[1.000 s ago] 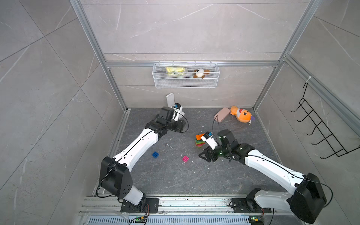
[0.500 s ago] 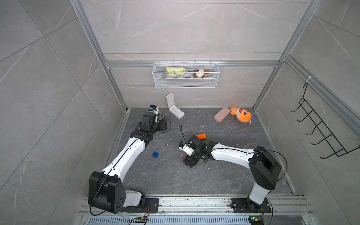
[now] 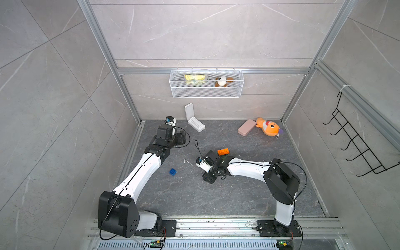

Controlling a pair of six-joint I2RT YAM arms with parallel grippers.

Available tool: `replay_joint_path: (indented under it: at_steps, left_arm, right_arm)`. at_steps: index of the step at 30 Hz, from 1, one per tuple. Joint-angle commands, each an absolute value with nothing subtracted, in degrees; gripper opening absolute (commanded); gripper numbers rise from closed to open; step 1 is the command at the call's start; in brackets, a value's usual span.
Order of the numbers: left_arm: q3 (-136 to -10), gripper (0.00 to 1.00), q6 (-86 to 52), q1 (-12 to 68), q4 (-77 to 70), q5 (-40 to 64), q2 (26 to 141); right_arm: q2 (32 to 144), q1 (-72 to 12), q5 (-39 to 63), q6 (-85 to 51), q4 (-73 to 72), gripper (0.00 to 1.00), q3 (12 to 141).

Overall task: Assemble a carrot with lego
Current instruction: Pick up the lego brick from the center of the board.

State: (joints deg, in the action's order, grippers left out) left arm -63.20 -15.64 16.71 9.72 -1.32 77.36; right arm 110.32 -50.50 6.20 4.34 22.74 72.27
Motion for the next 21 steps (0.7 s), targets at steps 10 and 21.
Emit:
replay_joint_path:
  at_steps: [10, 21]
  left_arm:
    - [-64.3, 0.70, -15.7, 16.3, 8.4, 0.1, 77.1]
    - [-61.7, 0.70, -17.4, 16.4, 5.9, 2.6, 76.6]
  right_arm:
    - [112.6, -50.5, 5.8, 4.6, 24.5, 0.47, 74.1]
    - [102.5, -49.7, 8.2, 4.6, 26.0, 0.29, 70.6]
